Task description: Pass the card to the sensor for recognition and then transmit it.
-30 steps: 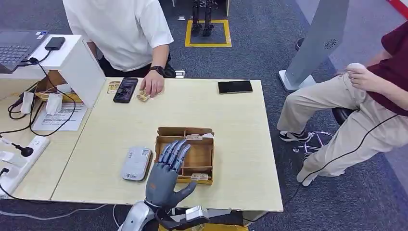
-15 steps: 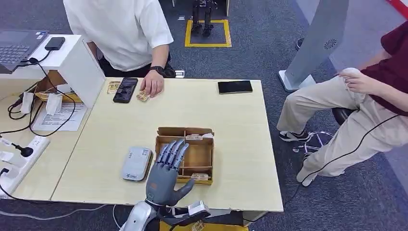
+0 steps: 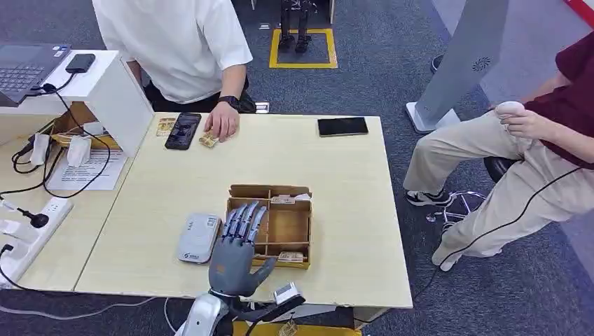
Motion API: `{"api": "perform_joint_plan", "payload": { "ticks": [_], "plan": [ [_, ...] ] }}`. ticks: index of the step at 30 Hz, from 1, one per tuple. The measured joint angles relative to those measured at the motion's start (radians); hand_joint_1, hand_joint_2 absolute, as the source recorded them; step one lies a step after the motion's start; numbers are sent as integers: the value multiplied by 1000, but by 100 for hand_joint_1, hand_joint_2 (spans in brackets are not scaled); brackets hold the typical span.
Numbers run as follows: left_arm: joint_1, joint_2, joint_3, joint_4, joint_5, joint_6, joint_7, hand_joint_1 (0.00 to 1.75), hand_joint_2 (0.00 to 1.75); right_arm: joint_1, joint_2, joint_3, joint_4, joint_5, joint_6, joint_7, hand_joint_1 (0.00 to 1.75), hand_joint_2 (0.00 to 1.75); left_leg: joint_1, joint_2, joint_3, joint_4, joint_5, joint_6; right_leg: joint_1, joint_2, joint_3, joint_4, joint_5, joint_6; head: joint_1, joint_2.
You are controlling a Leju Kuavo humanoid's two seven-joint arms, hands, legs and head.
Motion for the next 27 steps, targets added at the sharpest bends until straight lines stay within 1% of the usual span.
{"api": "perform_joint_plan", "payload": {
  "ticks": [3, 9, 14, 16, 20, 27],
  "plan": [
    [11, -10, 20, 0, -47, 24, 20, 0, 175, 1, 0, -15, 0, 15, 0, -10, 0, 175, 0, 0, 0, 0, 0, 0, 0, 0, 0, 0, 0, 0, 0, 0],
    [39, -43, 100, -39, -89, 32, -1, 0, 175, 1, 0, -65, 1, 44, 0, -27, 0, 175, 0, 0, -1, 0, 0, 0, 0, 0, 0, 0, 0, 0, 0, 0],
    [49, -56, 132, -53, -106, 32, -3, 0, 175, 1, 1, -84, 1, 47, 0, -29, 0, 175, 0, 0, -1, 0, 0, 0, 0, -1, 0, 0, 0, 0, 0, 0],
    [50, -58, 140, -53, -133, 32, -2, 0, 175, 1, 1, -87, 2, 48, 0, -29, 0, 175, 0, 0, 0, 0, 0, 0, 0, -1, 0, 0, 0, 0, 0, 0],
    [51, -58, 144, -52, -173, 32, 19, 0, 175, 1, 1, -87, 2, 49, 0, -27, 0, 175, 0, 0, 0, 0, 0, 0, 0, -1, 0, 0, 0, 0, 0, 0],
    [50, -58, 144, -48, -174, 33, 24, 0, 175, 1, 1, -85, 2, 50, 0, -27, 0, 175, 0, 0, 0, 0, 0, 0, 0, -1, 0, 0, 0, 0, 0, 0]
  ]
}}
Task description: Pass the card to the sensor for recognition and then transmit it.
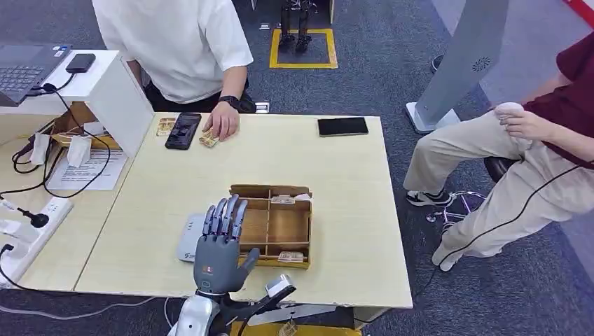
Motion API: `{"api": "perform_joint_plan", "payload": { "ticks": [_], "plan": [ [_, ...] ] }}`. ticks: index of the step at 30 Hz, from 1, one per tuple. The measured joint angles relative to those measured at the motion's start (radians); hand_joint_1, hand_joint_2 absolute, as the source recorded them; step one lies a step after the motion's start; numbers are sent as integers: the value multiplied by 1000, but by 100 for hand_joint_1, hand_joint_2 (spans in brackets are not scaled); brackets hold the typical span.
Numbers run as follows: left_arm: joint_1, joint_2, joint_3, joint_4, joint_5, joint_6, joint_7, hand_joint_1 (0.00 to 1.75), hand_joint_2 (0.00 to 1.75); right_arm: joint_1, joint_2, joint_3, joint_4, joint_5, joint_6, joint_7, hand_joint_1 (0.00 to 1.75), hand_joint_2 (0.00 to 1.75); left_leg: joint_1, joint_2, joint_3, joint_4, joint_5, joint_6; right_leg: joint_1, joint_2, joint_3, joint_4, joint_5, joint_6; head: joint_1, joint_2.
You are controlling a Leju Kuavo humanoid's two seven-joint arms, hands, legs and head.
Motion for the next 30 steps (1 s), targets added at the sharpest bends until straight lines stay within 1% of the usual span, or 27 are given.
{"api": "perform_joint_plan", "payload": {
  "ticks": [5, 10, 14, 16, 19, 21, 22, 23, 24, 26, 27, 28, 30],
  "plan": [
    [-4, 0, 0, 6, 35, 1, -9, 0, 175, 0, 0, 8, 0, 0, 0, 1, 0, 175, 0, 0, 0, 0, 0, 0, 0, 0, 0, 0, 0, 0, 0, 0],
    [-4, 0, 0, 8, 90, 1, -50, 0, 175, 0, 0, 22, 0, -3, 0, 16, 0, 175, 0, 0, 0, 0, 0, 0, 0, 0, 0, 0, 0, 0, 0, 0],
    [-4, 0, 0, 8, 106, 1, -69, 0, 175, 0, 0, 30, 0, -6, 0, 20, 0, 175, 0, 0, 0, 0, 0, 0, 0, 0, 0, 0, 0, 0, 0, 0],
    [-4, -3, 5, 8, 135, 1, -98, 0, 175, -1, 0, 32, 0, -8, 0, 21, 0, 175, 0, 0, 0, 0, 0, 0, 0, 0, 0, 0, 0, 0, 0, 0],
    [-3, -17, 23, 7, 208, 1, -184, 0, 175, -1, 0, 32, 0, -3, 0, 21, 0, 175, 0, 0, 0, 0, 0, 0, 0, 0, 0, 0, 0, 0, 0, 0],
    [1, -29, 39, 2, 287, 2, -275, 0, 175, -1, 0, 31, 0, 2, 0, 18, 0, 175, 0, 0, 0, 0, 0, 0, 0, 0, 0, 0, 0, 0, 0, 0],
    [3, -35, 46, -1, 312, 2, -308, 0, 175, -1, 0, 31, 0, 5, 0, 18, 0, 175, 0, 0, 0, 0, 0, 0, 0, 0, 0, 0, 0, 0, 0, 0],
    [4, -42, 53, -2, 358, 2, -355, 0, 175, -1, 0, 31, 0, 8, 0, 15, 0, 175, 0, 0, 0, 0, 0, 0, 0, 0, 0, 0, 0, 0, 0, 0],
    [7, -50, 61, -2, 422, 2, -420, 0, 175, -1, 0, 30, 0, 11, 0, 12, 0, 175, 0, 0, 0, 0, 0, 0, 0, 0, 0, 0, 0, 0, 0, 0],
    [15, -63, 77, -5, 499, 2, -543, 0, 175, -1, 0, 28, 0, 13, 0, 6, 0, 175, 0, 0, 0, 0, 0, 0, 0, 0, 0, 0, 0, 0, 0, 0],
    [19, -66, 80, -7, 529, 2, -584, 0, 175, -1, 0, 28, 0, 13, 0, 4, 0, 175, 0, 0, 0, 0, 0, 0, 0, 0, 0, 0, 0, 0, 0, 0],
    [22, -68, 82, -8, 566, 2, -616, 0, 175, -1, 0, 27, 0, 13, 0, 3, 0, 175, 0, 0, 0, 0, 0, 0, 0, 0, 0, 0, 0, 0, 0, 0],
    [26, -67, 84, -11, 625, 2, -655, 0, 175, -2, 0, 26, 0, 13, 0, 1, 0, 175, 0, 0, 0, 0, 0, 0, 0, 0, 0, 0, 0, 0, 0, 0]
  ]
}}
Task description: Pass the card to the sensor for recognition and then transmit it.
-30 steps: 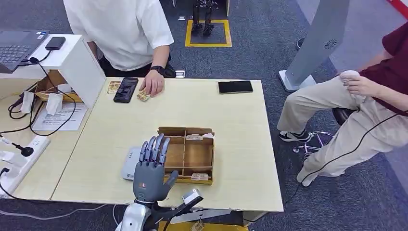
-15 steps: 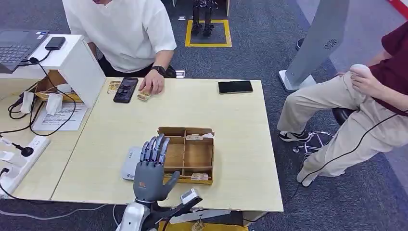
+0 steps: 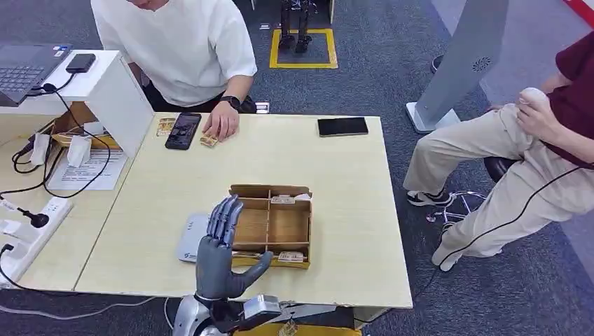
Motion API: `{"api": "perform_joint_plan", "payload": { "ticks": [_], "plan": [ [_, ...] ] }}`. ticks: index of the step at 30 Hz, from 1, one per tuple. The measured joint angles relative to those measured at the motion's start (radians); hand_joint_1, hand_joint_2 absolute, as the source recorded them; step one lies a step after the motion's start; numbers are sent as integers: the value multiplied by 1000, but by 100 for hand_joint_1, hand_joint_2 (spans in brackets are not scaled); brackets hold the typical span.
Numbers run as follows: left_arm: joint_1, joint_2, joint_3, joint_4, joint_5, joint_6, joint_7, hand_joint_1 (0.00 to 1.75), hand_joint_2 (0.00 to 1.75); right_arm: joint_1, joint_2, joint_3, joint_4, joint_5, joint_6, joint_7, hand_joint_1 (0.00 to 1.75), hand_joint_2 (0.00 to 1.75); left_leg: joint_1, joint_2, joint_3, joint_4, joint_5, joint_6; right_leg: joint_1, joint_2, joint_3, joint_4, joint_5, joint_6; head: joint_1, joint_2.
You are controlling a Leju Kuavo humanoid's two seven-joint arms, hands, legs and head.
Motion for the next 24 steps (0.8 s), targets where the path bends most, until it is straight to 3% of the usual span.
{"api": "perform_joint_plan", "payload": {
  "ticks": [5, 9, 15, 24],
  "plan": [
    [4, 1, 0, -1, 110, 0, -44, 0, 175, 0, 0, -5, 0, 2, 0, -4, 0, 175, 0, 0, 0, 0, 0, 0, 0, 0, 0, 0, 0, 0, 0, 0],
    [4, 1, 0, -1, 117, 0, -51, 0, 175, 0, 0, -7, 0, 5, 0, -6, 0, 175, 0, 0, 0, 0, 0, 0, 0, 0, 0, 0, 0, 0, 0, 0],
    [7, 3, 0, -1, -45, 0, 5, 0, 175, 0, 0, -10, 0, 5, 2, -12, 0, 175, 0, 0, 0, 0, 0, 0, 0, 0, 0, 0, 0, 0, 0, 0],
    [11, 12, -1, -1, -149, 0, 35, 0, 175, 0, 0, -9, 1, 12, 5, -13, 0, 175, 0, 0, 0, 0, 0, 0, 0, 0, 0, 0, 0, 0, 0, 0]
  ]
}}
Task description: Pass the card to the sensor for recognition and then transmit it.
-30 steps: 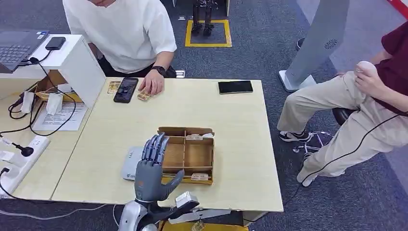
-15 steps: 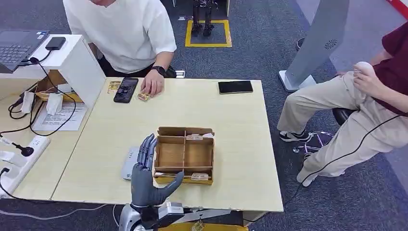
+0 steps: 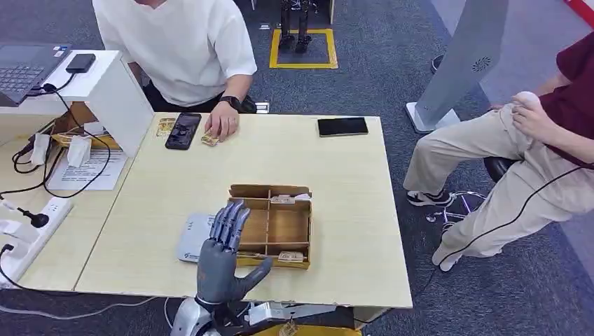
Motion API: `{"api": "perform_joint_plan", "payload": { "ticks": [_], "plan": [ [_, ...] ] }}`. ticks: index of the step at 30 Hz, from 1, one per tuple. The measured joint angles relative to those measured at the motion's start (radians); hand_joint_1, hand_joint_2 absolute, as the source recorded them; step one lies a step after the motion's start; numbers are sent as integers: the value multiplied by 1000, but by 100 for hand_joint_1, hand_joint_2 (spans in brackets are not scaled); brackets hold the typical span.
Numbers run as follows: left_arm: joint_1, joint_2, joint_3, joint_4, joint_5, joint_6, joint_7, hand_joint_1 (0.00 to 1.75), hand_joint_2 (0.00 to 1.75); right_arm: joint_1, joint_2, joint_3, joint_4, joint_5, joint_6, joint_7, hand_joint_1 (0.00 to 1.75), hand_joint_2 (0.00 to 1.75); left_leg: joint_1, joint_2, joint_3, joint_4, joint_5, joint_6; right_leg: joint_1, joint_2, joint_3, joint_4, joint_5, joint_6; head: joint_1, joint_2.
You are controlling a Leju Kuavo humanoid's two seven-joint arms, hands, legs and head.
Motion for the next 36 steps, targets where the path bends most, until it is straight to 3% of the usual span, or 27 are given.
{"api": "perform_joint_plan", "payload": {
  "ticks": [21, 36],
  "plan": [
    [2, 22, -8, 3, -133, 0, 54, 0, 175, 0, -1, 12, 3, 24, 1, 11, 0, 175, 0, 0, 0, 0, 0, 0, 0, 0, 0, 0, 0, 0, 0, 0],
    [-8, 46, -35, 23, -296, 0, 213, 0, 175, 0, -1, 15, 5, 51, 3, 18, 0, 175, 0, 0, 0, 0, 0, 0, 0, 0, 0, 0, 0, 0, 0, 0]
  ]
}}
